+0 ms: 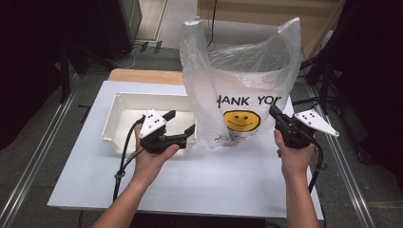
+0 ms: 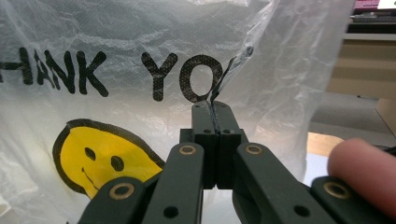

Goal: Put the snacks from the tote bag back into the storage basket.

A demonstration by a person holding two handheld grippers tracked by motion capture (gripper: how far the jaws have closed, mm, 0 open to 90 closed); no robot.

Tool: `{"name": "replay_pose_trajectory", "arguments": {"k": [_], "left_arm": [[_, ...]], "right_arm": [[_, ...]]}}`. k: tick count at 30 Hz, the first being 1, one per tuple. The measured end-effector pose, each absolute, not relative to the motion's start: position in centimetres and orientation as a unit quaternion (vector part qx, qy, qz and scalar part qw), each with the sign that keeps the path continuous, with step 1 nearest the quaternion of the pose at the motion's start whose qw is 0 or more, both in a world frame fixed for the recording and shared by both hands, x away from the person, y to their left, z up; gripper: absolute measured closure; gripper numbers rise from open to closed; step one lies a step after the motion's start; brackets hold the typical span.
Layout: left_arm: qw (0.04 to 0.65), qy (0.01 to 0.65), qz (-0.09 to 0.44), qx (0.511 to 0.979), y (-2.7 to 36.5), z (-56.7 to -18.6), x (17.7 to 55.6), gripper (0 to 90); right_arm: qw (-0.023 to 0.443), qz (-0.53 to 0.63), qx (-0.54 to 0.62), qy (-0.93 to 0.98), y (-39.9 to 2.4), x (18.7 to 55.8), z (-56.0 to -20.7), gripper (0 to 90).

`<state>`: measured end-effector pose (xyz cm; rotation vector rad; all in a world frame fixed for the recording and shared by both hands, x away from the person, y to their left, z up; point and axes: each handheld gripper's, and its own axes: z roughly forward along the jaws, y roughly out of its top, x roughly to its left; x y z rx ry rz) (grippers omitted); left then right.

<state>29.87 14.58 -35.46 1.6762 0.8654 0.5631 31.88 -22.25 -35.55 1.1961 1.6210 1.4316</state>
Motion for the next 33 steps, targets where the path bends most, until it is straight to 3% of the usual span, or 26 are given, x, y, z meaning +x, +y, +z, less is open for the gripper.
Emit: {"name": "replay_pose_trajectory", "arguments": {"k": [5, 7, 10, 13, 20, 23, 27, 33], "left_arm": [[0.571, 0.352, 0.228, 0.705, 12.6, -34.3, 30.2, 23.1], [0.570, 0.347, 0.235, 0.706, 11.8, -34.2, 30.3, 34.7], [0.566, 0.347, 0.239, 0.708, 11.3, -34.3, 30.4, 64.2], [0.566, 0.341, 0.211, 0.720, 11.2, -34.8, 30.9, 86.3], [0.547, 0.338, 0.179, 0.744, 10.8, -36.5, 31.7, 90.0], [0.541, 0.343, 0.171, 0.749, 10.5, -37.3, 32.0, 90.0], [0.536, 0.339, 0.163, 0.756, 9.9, -38.2, 31.9, 90.0], [0.531, 0.333, 0.155, 0.764, 9.5, -38.7, 31.8, 90.0]], "right_arm": [[0.329, 0.548, 0.456, 0.620, -22.2, 31.6, -35.6, 90.0], [0.324, 0.548, 0.456, 0.622, -22.1, 31.5, -35.8, 90.0], [0.323, 0.544, 0.456, 0.626, -22.1, 31.5, -36.1, 90.0], [0.323, 0.541, 0.458, 0.627, -22.1, 31.6, -36.4, 90.0], [0.322, 0.535, 0.473, 0.622, -22.5, 31.7, -36.9, 90.0], [0.317, 0.542, 0.476, 0.616, -22.6, 31.7, -36.8, 76.6], [0.326, 0.560, 0.474, 0.596, -22.7, 31.5, -36.2, 49.1], [0.349, 0.568, 0.481, 0.569, -22.9, 31.5, -35.5, 27.4]]}}
